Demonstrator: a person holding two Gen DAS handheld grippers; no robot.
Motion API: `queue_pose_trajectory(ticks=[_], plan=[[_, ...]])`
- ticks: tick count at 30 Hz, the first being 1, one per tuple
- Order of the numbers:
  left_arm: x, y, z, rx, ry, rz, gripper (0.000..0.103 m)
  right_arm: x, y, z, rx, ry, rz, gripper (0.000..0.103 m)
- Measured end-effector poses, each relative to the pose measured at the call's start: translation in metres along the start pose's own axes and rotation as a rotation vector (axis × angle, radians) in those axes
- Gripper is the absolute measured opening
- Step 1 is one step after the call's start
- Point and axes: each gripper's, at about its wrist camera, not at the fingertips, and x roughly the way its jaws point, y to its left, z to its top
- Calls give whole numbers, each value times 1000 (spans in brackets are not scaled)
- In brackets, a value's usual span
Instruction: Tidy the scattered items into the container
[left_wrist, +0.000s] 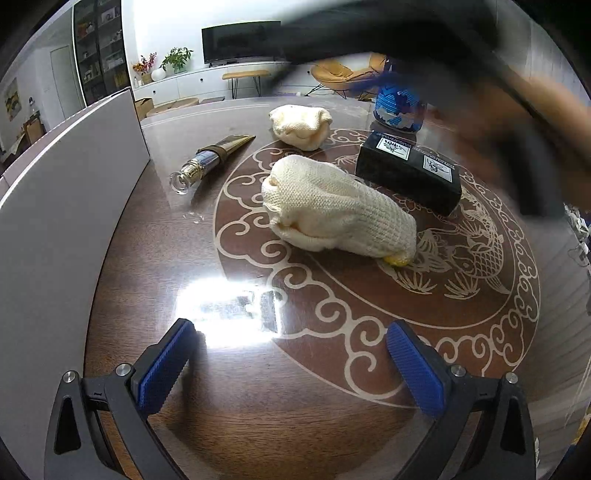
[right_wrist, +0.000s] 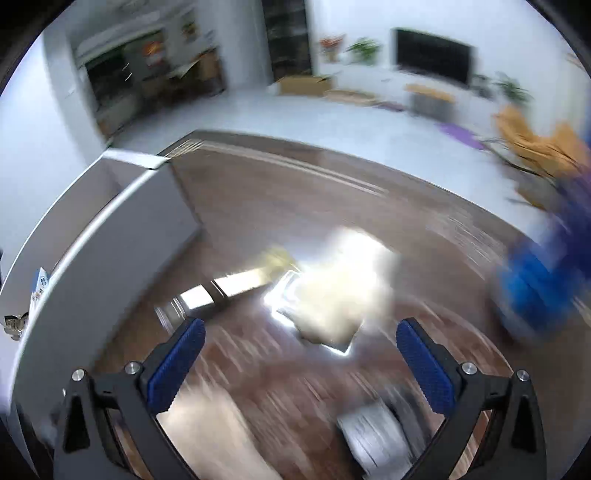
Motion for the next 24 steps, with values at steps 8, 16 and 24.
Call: queue_pose_trajectory(ticks=[8,16,24], plan=[[-2,5,-1,-12,-7,-16,103,132,42,32,-187,210,-3,103],[-3,10,-3,-12,-6,-15,103,137,-63,-16,23,204,-93,103],[-3,10,-3,-9,-4,-11,103,103,-91,-109,103,204,-137,103]])
